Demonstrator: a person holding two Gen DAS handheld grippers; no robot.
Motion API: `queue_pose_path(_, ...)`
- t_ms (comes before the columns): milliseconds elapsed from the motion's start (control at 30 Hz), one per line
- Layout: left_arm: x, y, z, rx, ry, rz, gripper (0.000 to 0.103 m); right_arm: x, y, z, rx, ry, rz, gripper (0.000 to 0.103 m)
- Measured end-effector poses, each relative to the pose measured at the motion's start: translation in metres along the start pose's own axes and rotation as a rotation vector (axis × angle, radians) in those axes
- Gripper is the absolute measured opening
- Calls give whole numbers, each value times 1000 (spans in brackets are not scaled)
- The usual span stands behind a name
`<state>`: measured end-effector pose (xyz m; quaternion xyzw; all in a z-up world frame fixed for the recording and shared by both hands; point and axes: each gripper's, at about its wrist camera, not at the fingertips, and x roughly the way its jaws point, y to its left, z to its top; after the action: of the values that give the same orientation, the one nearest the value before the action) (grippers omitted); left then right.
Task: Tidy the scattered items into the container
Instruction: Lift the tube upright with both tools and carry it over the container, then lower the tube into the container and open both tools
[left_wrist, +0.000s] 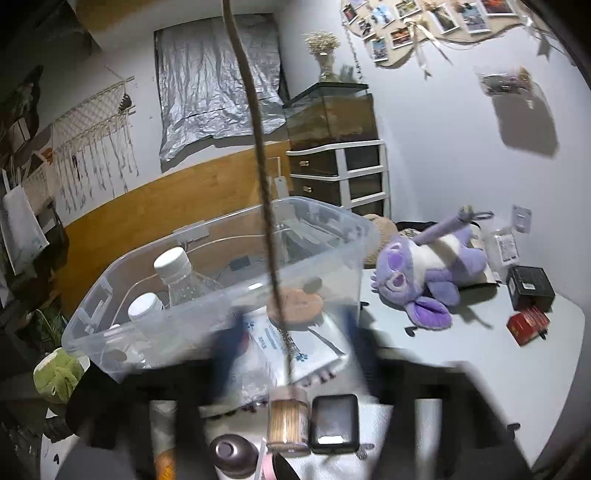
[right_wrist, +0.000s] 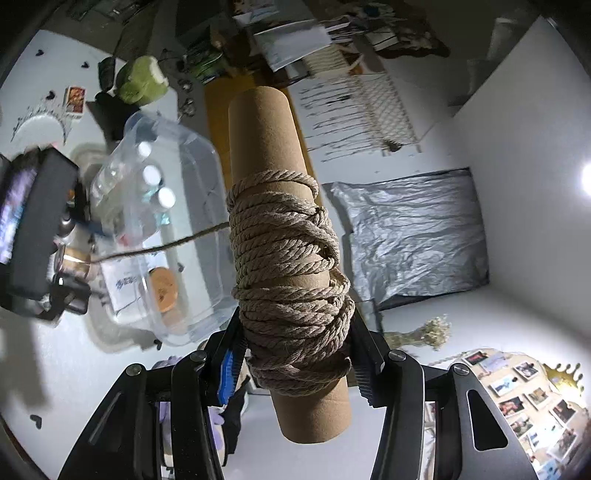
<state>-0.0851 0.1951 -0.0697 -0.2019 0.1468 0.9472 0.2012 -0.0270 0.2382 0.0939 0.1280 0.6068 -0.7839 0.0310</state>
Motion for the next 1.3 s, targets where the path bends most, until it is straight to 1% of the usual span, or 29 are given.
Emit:
queue_pose_path(33,3,0,2,-18,3,0,3,-2,-2,1,3,1,-5,52)
queue_pose_path(100,-3,13,5,-44,10,-16,3,-2,-5,2,5,5,-15,52)
queue_pose_path(233,-24,40,15,-82,10,-20,3,7,-14,4,36,10,-24,52)
queue_pose_path(400,-46,90,52,-86,-33,22,3,37,-28,14,96,-11,-23,52)
queue_pose_path(533,-41,147,90,-117,-52,54,3,80,-36,30,149,-38,38,52)
queue_pose_path(633,-30,188,111,-156,-46,64,3,119,-35,42,170,-34,122,52)
queue_pose_path(767,-9,222,128,-159,-32,86,3,170,-21,57,170,-22,246,52)
queue_pose_path(900,24,235,129,-176,20,65,3,217,6,70,140,-9,343,52)
queue_pose_path(967,39,240,126,-194,47,50,3,240,19,74,153,12,407,52)
queue_pose_path(1033,56,246,121,-226,89,16,3,261,32,75,171,37,485,52)
queue_pose_path(1100,71,248,118,-251,125,-20,3,276,46,73,198,76,561,52)
queue_pose_path(1200,91,248,117,-258,183,-81,3,299,65,64,270,164,702,52)
queue_pose_path(1267,105,243,118,-243,224,-122,3,313,77,53,359,266,808,52)
queue_pose_path(1300,112,240,120,-225,241,-131,3,320,83,48,404,318,861,52)
